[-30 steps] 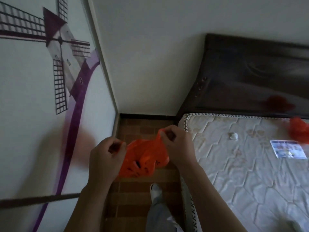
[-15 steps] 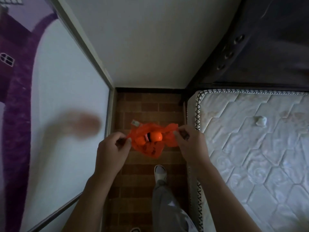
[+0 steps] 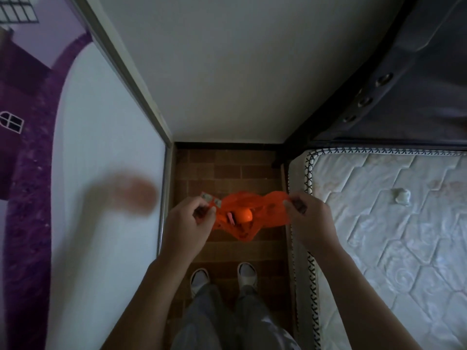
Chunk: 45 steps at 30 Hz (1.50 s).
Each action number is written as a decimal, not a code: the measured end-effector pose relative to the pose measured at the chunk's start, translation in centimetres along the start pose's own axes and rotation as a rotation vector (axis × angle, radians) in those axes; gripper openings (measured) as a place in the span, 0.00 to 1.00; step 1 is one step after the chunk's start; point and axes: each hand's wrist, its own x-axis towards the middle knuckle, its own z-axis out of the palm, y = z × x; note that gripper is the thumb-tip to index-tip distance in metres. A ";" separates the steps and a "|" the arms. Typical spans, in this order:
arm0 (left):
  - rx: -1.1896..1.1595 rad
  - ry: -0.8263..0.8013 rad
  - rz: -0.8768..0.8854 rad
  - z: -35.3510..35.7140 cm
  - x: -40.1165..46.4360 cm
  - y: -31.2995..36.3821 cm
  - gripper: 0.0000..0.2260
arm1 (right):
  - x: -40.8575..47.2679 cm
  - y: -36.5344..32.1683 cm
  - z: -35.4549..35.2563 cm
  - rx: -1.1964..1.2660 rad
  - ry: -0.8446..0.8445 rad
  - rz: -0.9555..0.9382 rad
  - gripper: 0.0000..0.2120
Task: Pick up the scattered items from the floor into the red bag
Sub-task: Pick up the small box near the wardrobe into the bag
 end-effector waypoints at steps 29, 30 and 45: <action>0.136 -0.041 0.024 15.9 20.3 -11.8 0.05 | 18.3 12.8 12.9 -0.080 0.026 0.037 0.02; 0.132 -0.033 0.028 16.6 21.0 -12.7 0.05 | 18.7 13.6 13.7 -0.078 0.020 0.033 0.03; 0.111 0.061 0.290 29.6 26.5 -23.0 0.06 | 22.5 25.5 26.3 -0.077 0.206 -0.092 0.06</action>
